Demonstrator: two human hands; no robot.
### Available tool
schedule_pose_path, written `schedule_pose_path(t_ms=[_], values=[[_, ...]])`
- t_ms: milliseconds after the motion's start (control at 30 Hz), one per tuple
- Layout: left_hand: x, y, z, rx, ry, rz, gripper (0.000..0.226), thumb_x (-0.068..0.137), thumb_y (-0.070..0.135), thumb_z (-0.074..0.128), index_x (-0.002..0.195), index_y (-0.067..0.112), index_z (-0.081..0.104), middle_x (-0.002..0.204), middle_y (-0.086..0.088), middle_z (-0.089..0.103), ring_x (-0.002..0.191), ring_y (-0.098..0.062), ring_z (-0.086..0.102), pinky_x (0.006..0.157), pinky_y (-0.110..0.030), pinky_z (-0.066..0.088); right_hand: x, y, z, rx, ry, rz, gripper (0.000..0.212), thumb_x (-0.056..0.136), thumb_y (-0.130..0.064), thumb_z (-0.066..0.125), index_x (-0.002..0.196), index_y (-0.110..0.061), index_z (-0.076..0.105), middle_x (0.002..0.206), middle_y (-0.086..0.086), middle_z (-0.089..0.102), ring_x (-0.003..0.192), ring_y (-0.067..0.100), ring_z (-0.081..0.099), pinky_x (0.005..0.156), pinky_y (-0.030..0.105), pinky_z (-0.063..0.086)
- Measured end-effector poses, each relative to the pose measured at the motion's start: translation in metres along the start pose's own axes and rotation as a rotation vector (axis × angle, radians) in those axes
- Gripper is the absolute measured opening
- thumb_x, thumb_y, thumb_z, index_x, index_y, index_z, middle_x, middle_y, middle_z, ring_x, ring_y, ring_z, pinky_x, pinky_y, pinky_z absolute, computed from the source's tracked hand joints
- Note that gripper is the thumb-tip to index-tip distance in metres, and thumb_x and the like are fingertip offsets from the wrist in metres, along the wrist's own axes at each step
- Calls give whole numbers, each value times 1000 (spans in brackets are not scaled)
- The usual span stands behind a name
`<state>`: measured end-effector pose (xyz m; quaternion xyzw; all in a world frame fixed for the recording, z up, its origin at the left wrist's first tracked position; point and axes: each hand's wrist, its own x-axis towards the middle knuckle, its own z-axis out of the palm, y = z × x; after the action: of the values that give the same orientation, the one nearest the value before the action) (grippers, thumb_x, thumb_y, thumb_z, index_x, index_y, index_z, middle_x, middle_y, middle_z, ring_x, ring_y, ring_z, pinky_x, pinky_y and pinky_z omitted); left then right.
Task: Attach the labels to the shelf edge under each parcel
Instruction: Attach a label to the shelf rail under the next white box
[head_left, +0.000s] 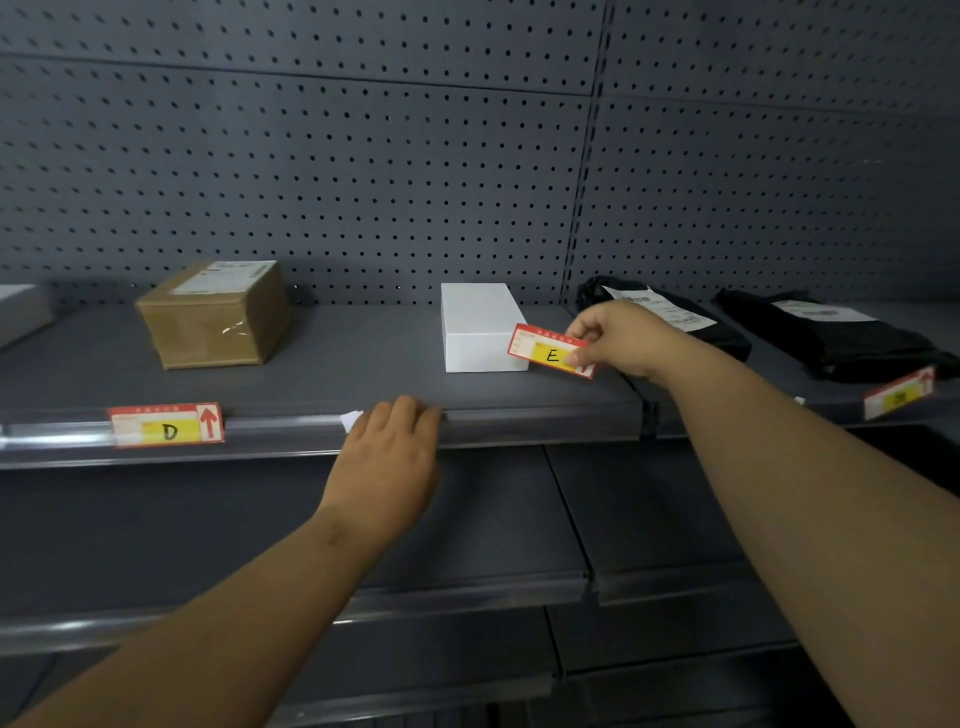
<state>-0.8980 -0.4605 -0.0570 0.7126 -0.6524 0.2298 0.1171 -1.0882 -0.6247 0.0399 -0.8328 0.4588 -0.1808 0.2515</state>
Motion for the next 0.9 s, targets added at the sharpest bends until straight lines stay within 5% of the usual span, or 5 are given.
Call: schedule_pose_path(t_ms=[267, 400, 600, 700, 900], values=[[-1, 0, 6, -6, 47, -18, 33, 62, 7, 52, 93, 4, 64, 83, -14, 60, 69, -34, 57, 67, -38, 50, -11, -21, 7, 28, -19, -83, 21, 80, -7, 71, 101, -8, 68, 75, -9, 62, 67, 1, 56, 62, 16, 41], [3, -1, 5, 7, 53, -27, 27, 63, 6, 42, 83, 6, 61, 73, -13, 57, 63, -32, 54, 60, -36, 47, -14, -28, 14, 8, -45, -106, 25, 80, -6, 71, 104, -7, 67, 83, -4, 63, 74, 8, 58, 64, 14, 42], [5, 1, 2, 5, 35, -32, 24, 55, -1, 67, 77, 4, 60, 70, -15, 55, 61, -33, 53, 58, -36, 46, -14, -30, 25, -9, -48, -120, 25, 78, -6, 73, 102, -13, 68, 100, 8, 70, 88, 19, 64, 88, 34, 52], [5, 0, 4, -1, 18, -38, 29, 52, 1, 73, 78, 5, 61, 71, -14, 56, 62, -33, 54, 59, -36, 47, -17, -32, 31, -48, -52, -155, 25, 77, -6, 73, 97, -19, 66, 91, 10, 69, 84, 23, 65, 87, 39, 51], [5, -2, 4, 26, 33, -8, 19, 61, 10, 52, 78, 8, 60, 72, -13, 55, 63, -32, 54, 59, -36, 45, -21, -36, 45, -147, -63, -222, 30, 84, -7, 65, 113, -16, 68, 109, 4, 66, 97, 15, 57, 79, 21, 39]])
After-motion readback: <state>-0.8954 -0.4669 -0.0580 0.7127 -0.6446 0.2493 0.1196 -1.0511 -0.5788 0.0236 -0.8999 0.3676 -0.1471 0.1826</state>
